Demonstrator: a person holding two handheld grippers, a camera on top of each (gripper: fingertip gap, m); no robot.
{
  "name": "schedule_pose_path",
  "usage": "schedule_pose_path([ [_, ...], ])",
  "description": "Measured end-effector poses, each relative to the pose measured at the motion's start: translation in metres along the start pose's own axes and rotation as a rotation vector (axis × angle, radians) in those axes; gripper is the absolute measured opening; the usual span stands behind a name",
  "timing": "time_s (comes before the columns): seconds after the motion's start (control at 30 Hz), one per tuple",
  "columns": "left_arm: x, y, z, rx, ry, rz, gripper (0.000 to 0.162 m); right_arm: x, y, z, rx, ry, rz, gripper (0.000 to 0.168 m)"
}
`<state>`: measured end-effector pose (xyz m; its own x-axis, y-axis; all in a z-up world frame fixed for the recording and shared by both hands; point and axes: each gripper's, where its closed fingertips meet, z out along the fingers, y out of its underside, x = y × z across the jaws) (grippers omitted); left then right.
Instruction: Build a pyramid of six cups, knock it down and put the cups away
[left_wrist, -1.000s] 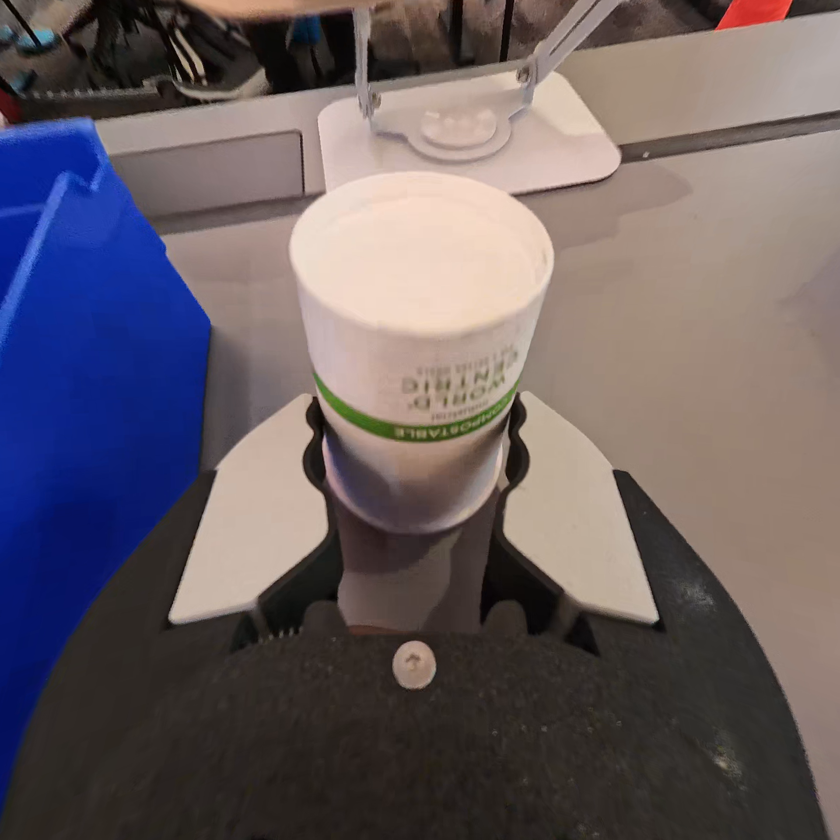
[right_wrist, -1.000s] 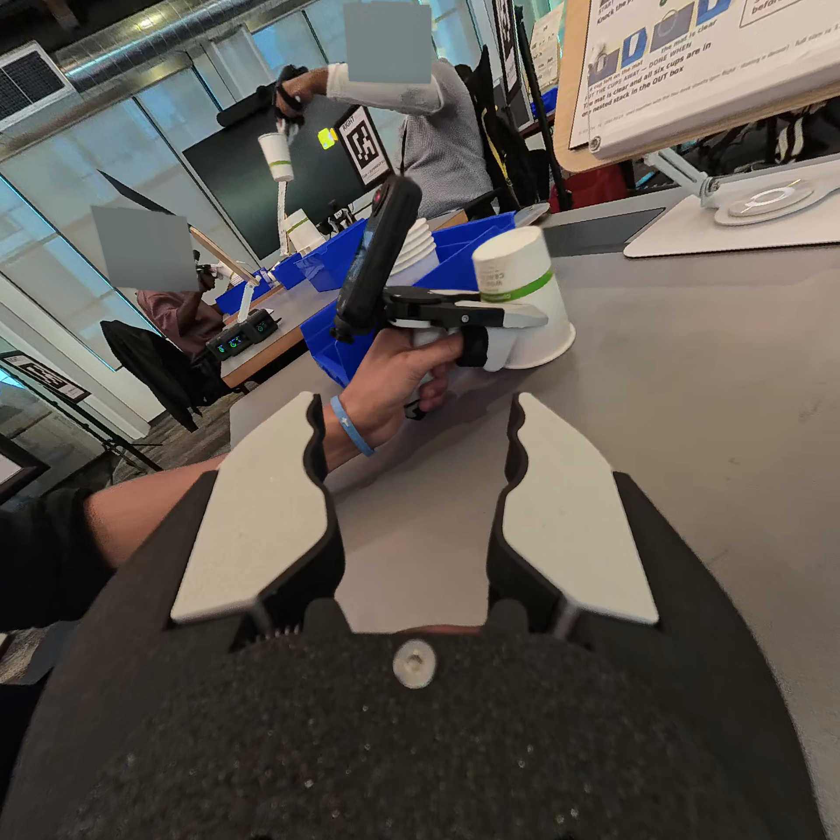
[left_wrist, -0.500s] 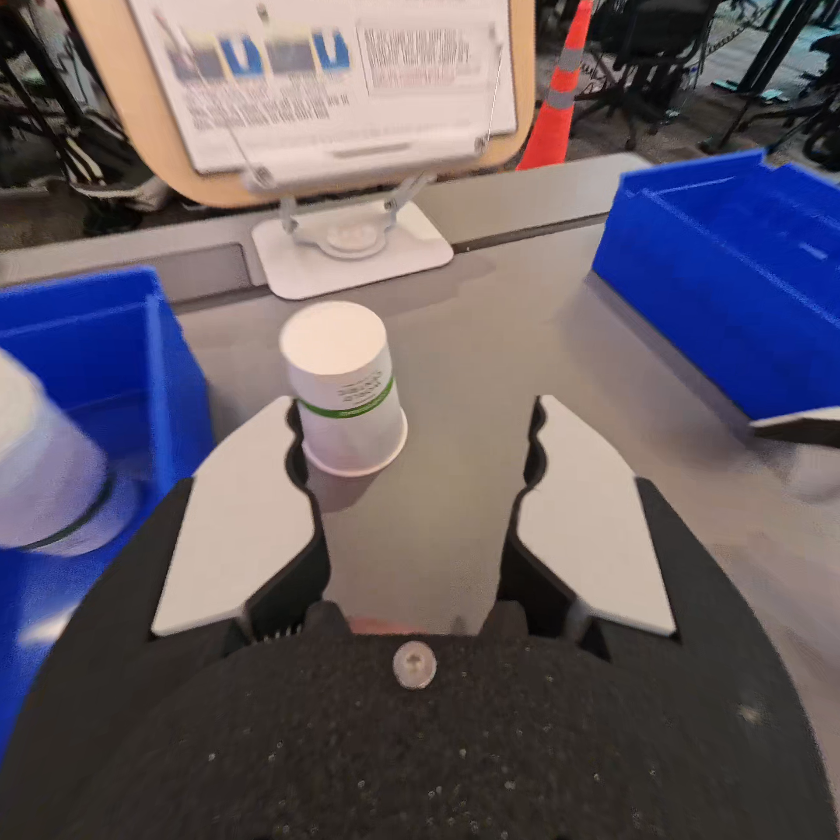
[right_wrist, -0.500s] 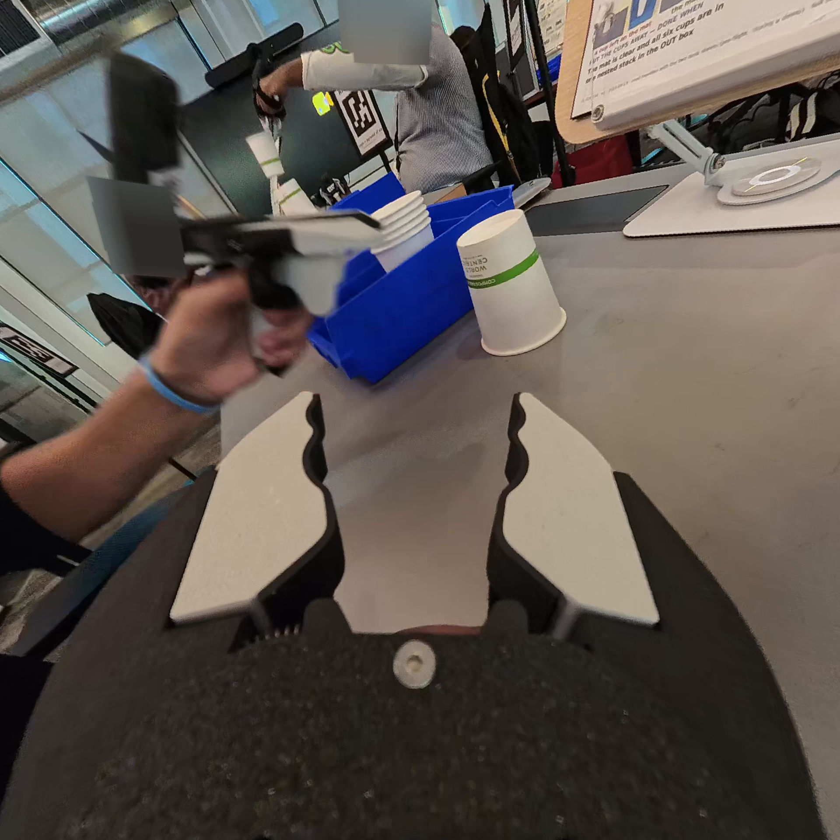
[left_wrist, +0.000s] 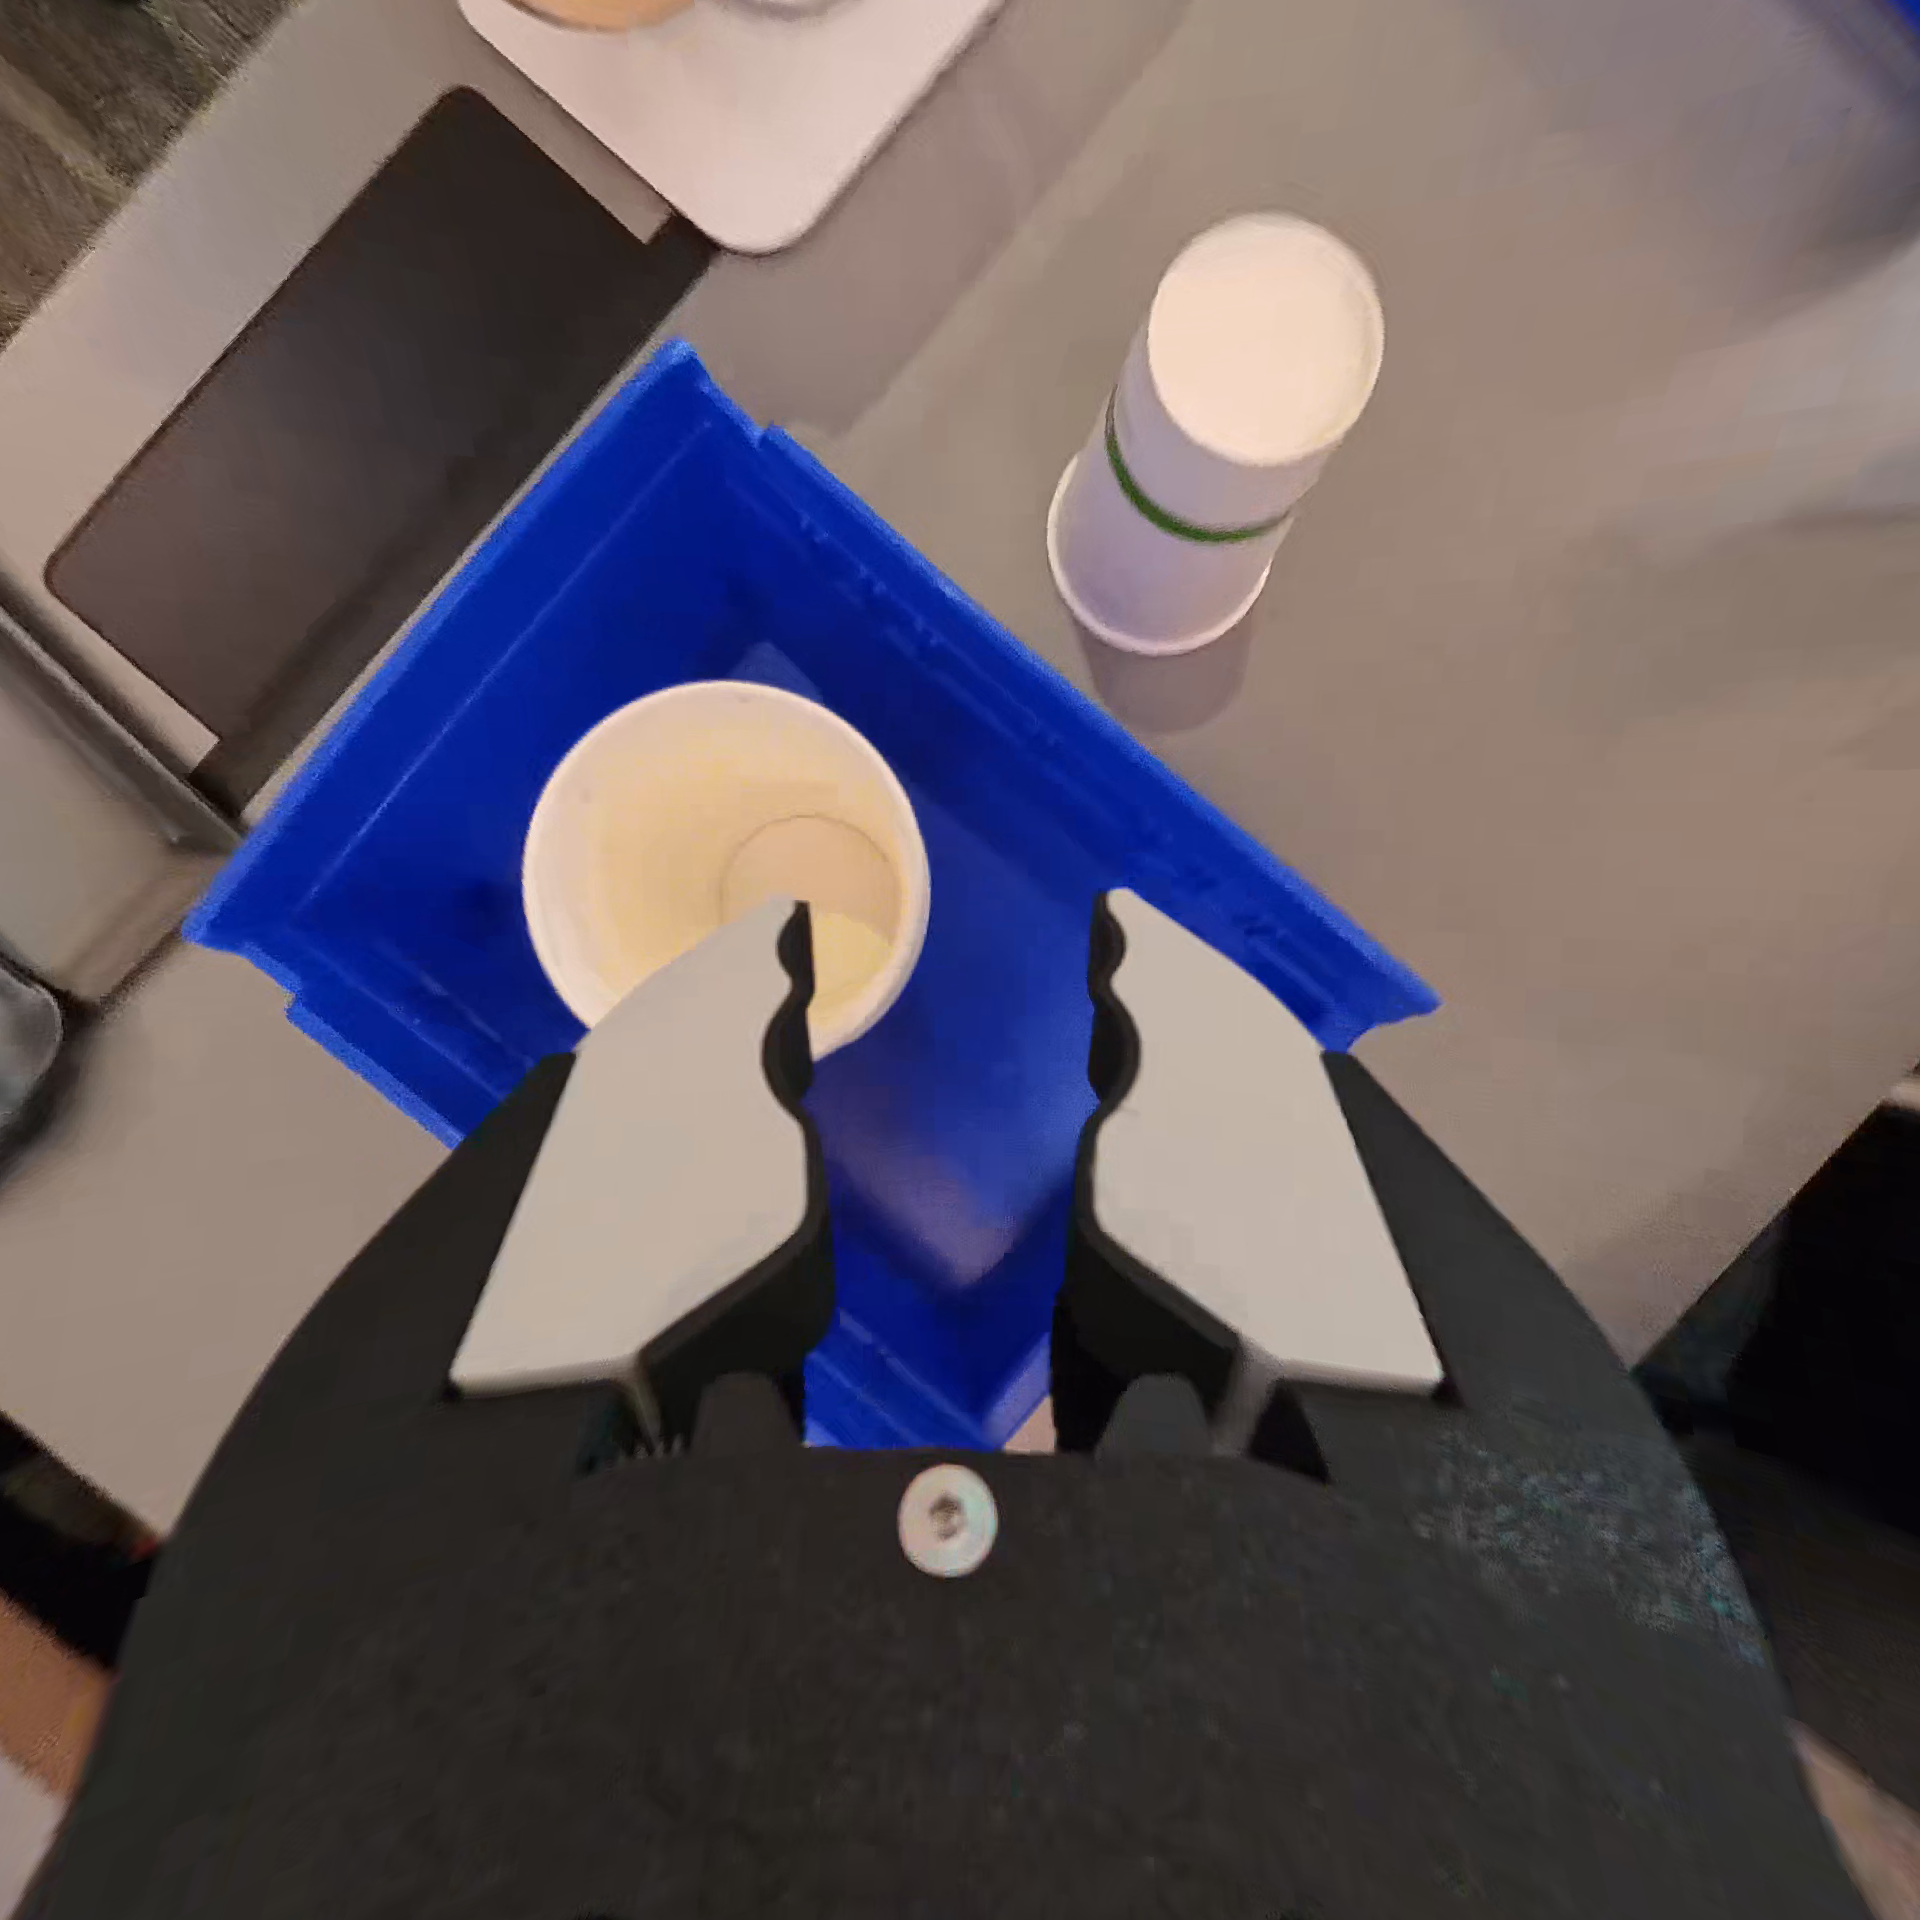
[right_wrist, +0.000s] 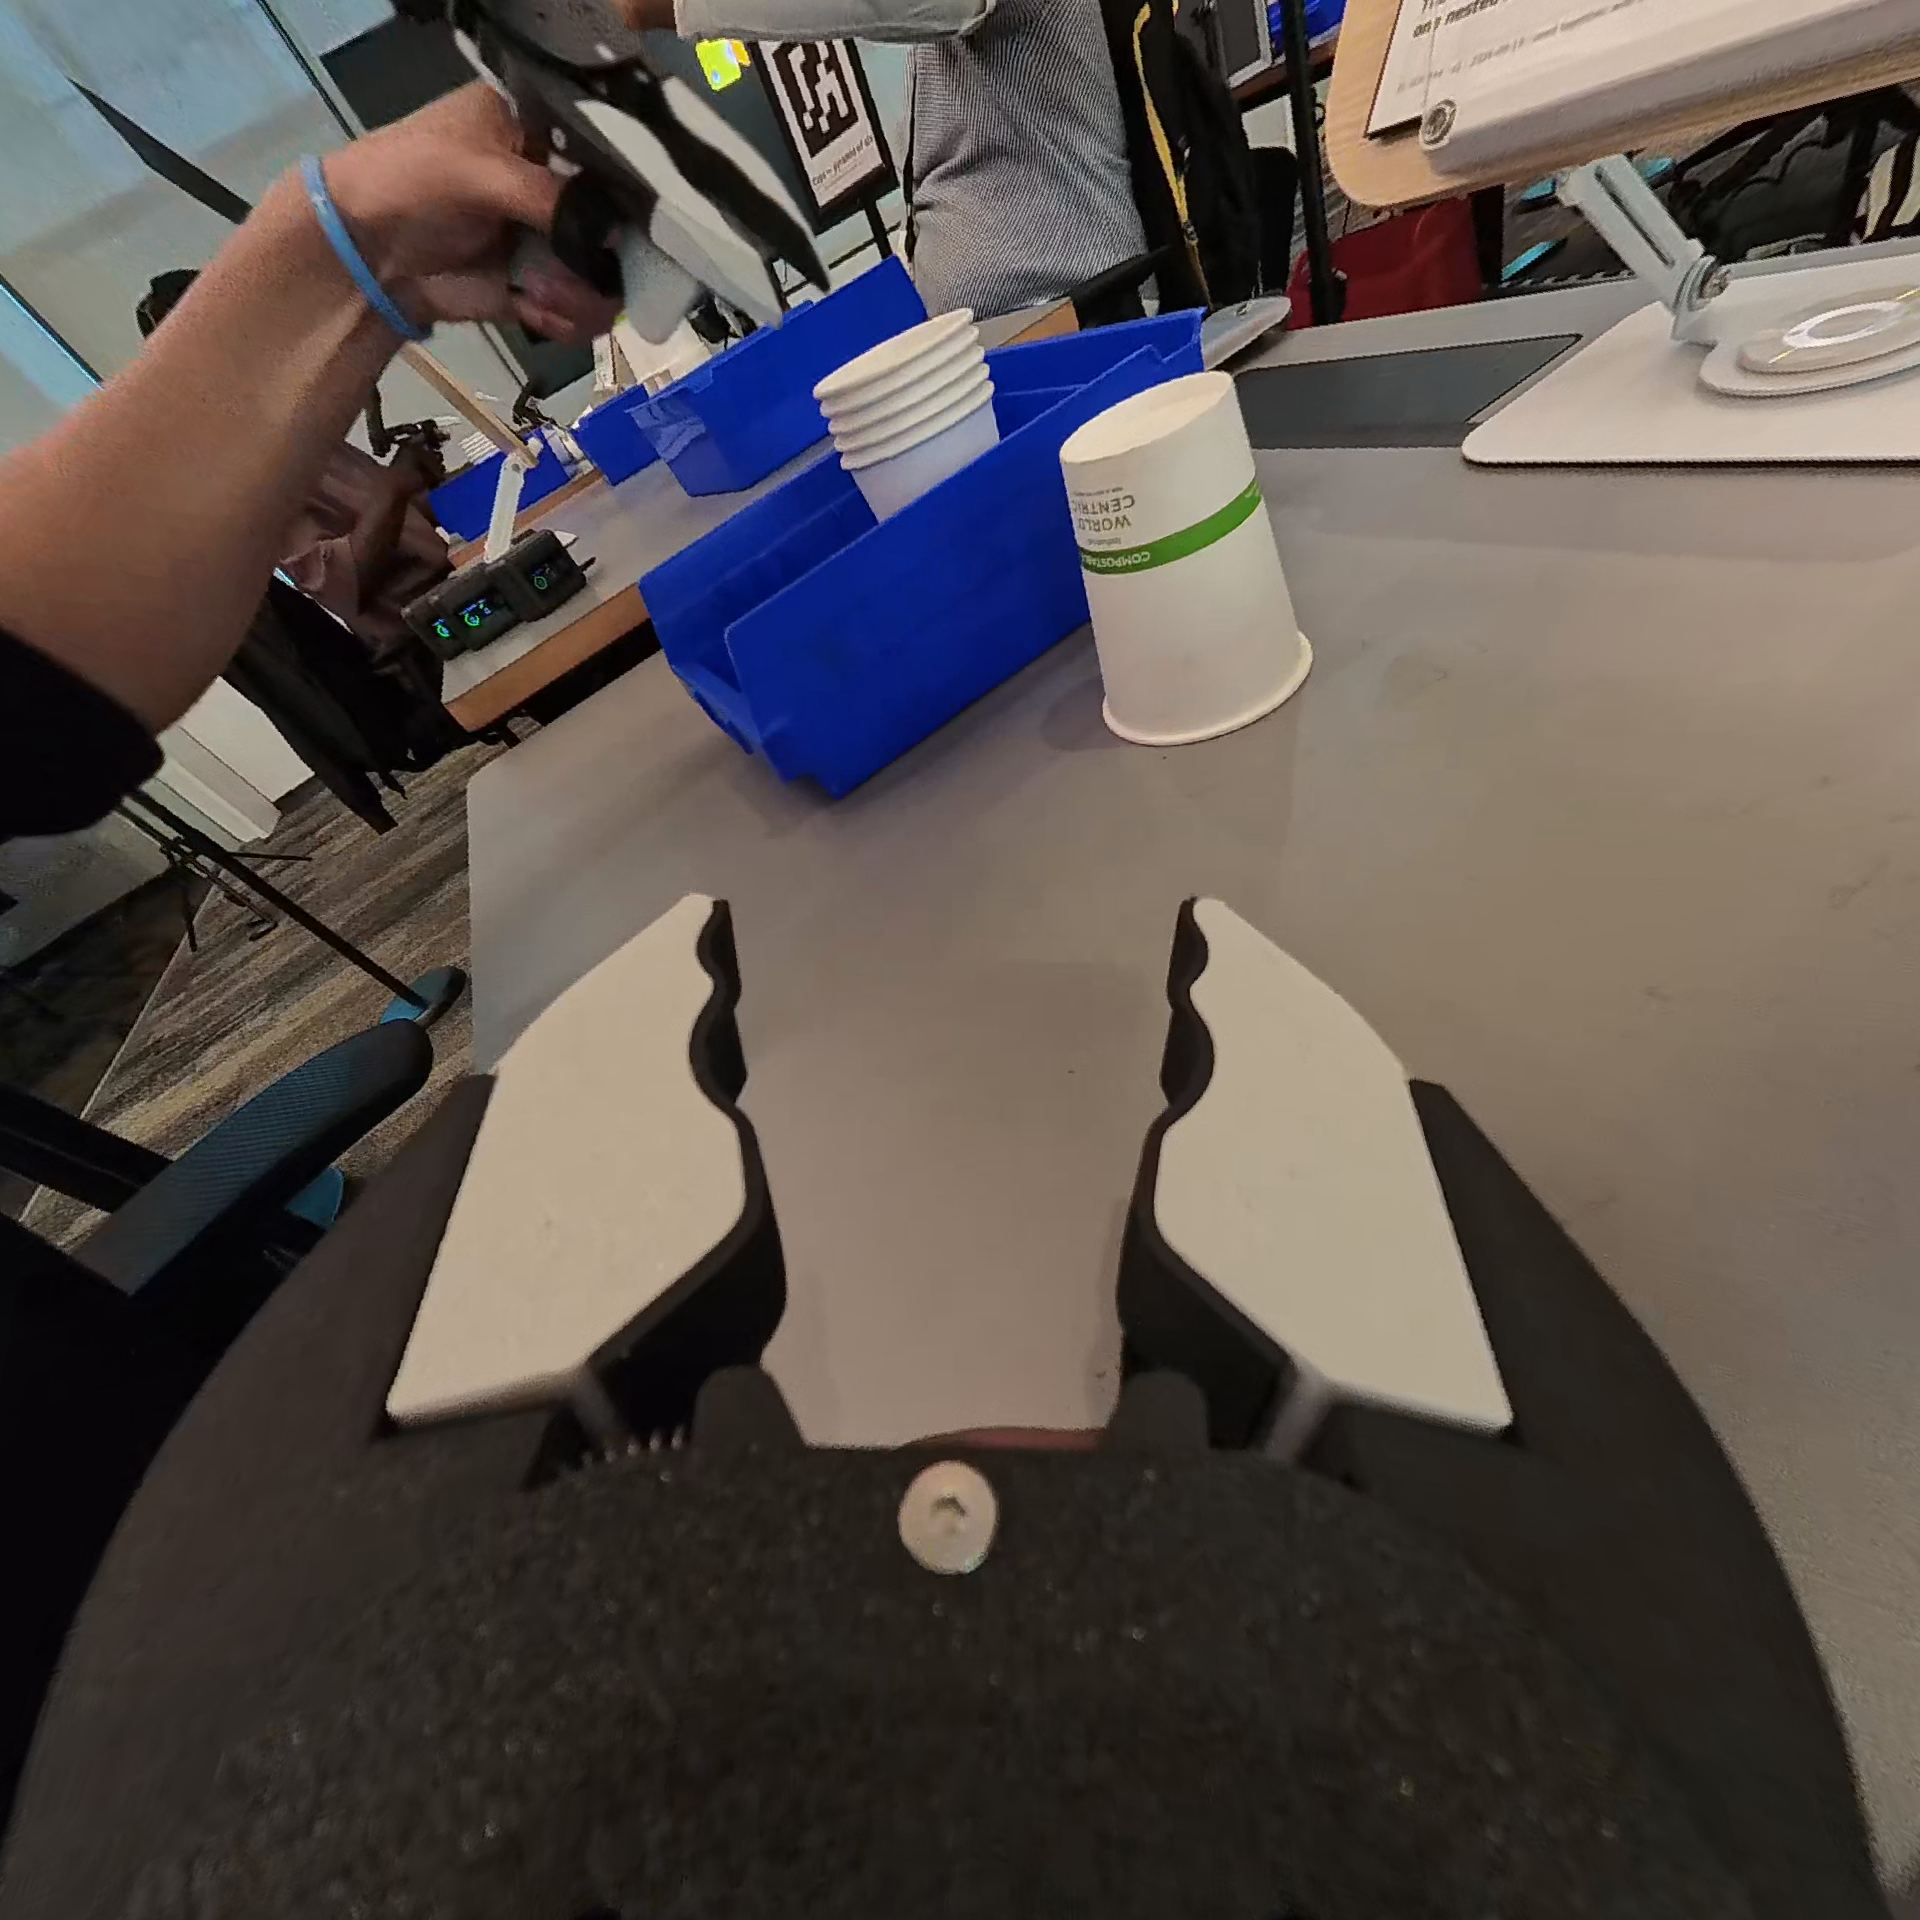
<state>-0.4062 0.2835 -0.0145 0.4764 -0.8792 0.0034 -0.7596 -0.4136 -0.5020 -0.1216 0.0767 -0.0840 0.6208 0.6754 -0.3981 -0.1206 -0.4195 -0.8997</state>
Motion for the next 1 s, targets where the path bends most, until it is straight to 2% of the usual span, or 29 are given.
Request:
schedule_pose_path([
  [0.1, -0.006, 0.005, 0.017, -0.116, -0.018, 0.114, 0.037, 0.001, 0.001, 0.000, -0.002, 0.002, 0.003, 0.079],
  [0.27, -0.015, 0.013, 0.035, -0.241, -0.020, 0.154, 0.022, 0.003, 0.002, 0.000, -0.005, -0.001, 0.015, 0.078],
  [0.4, -0.016, 0.019, 0.042, -0.284, -0.001, 0.154, 0.021, 0.003, 0.002, 0.000, -0.006, -0.006, 0.025, 0.078],
  [0.5, -0.010, 0.019, 0.043, -0.274, 0.044, 0.151, 0.004, 0.004, 0.002, 0.000, -0.007, -0.011, 0.029, 0.077],
  [1.0, -0.014, 0.019, 0.034, -0.284, 0.017, 0.164, 0.004, 0.002, 0.008, 0.002, -0.032, -0.024, 0.030, 0.074],
])
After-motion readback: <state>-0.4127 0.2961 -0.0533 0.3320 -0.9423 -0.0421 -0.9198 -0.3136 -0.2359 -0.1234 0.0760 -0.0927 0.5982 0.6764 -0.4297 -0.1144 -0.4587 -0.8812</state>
